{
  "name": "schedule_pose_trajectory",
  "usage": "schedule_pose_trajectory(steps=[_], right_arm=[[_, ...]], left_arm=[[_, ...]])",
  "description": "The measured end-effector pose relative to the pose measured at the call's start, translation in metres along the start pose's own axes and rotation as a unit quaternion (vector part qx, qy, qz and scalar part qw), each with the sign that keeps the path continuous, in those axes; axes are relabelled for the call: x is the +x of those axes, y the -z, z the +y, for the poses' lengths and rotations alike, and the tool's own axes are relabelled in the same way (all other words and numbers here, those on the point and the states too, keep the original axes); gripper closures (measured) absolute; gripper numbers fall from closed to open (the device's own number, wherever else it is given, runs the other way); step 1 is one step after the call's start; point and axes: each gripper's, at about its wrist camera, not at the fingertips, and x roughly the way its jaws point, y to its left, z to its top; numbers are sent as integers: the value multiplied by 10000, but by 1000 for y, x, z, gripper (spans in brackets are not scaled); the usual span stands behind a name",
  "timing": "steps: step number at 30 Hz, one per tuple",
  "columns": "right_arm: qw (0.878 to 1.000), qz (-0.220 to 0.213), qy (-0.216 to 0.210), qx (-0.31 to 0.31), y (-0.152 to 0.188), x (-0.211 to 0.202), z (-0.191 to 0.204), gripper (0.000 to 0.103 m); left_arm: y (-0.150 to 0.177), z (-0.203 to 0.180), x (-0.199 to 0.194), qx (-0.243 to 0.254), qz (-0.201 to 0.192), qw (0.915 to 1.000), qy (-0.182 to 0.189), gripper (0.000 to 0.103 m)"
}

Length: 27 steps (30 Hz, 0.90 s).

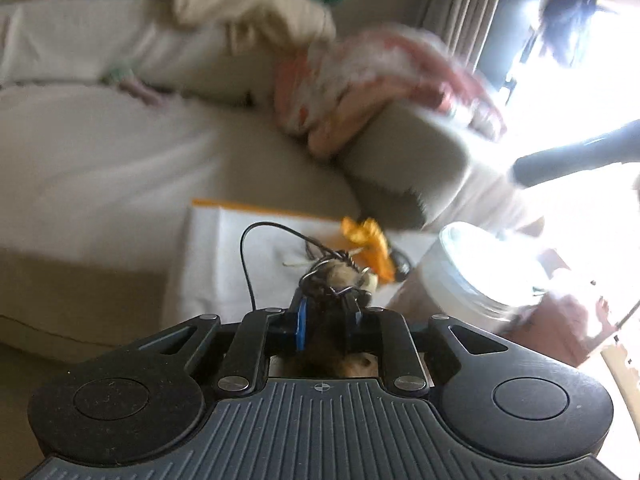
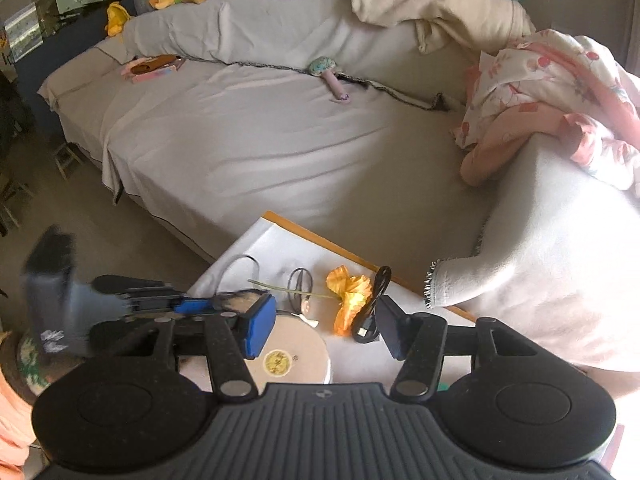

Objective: Organize soft objects

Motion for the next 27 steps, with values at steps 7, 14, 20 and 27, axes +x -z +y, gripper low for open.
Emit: schedule_pose_trajectory(steps=[7, 14, 20, 27], right_arm=[[9994, 220, -272, -22, -11, 20, 25, 60], [9868, 1468, -507, -453, -29, 93, 88, 88], [9682, 2253, 488, -974, -23, 153, 114, 89], [9518, 2603, 978, -1294, -14, 182, 123, 88]], left_arm=[[18, 16, -77, -415, -668, 9969, 18, 84], [33, 19, -98, -562, -818, 9949, -196, 84], [42, 28, -107, -774, -1001, 9918, -160, 84], [47, 38, -105, -917, -1084, 9899, 22, 84]])
